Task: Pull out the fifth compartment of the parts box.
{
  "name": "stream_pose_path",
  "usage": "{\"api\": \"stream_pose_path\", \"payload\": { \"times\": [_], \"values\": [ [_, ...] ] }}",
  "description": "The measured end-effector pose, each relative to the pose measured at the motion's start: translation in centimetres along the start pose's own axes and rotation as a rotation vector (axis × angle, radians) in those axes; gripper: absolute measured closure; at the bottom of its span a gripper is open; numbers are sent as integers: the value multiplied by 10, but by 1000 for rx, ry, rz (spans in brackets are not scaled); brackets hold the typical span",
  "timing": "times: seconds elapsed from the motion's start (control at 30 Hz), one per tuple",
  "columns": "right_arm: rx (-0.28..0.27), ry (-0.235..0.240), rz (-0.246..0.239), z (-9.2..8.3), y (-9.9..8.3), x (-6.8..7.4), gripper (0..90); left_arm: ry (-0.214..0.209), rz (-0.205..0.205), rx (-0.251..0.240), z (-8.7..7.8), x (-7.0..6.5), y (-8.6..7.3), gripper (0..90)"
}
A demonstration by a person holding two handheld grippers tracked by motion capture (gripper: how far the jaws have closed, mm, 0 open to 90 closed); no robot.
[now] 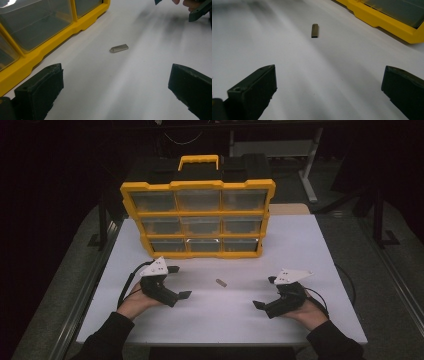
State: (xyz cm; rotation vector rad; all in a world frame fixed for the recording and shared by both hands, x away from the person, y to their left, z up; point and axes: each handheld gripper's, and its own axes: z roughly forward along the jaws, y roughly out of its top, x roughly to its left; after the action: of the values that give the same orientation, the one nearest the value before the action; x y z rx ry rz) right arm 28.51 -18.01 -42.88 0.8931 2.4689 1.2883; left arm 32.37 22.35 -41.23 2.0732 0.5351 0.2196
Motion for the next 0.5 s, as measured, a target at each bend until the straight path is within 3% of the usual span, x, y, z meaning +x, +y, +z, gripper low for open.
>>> {"api": "stream_pose_path", "payload": {
  "times": [0.5],
  "values": [
    [1, 1, 5, 1, 0, 0, 0, -15, -7, -12, 6, 1, 6, 0]
  ]
}}
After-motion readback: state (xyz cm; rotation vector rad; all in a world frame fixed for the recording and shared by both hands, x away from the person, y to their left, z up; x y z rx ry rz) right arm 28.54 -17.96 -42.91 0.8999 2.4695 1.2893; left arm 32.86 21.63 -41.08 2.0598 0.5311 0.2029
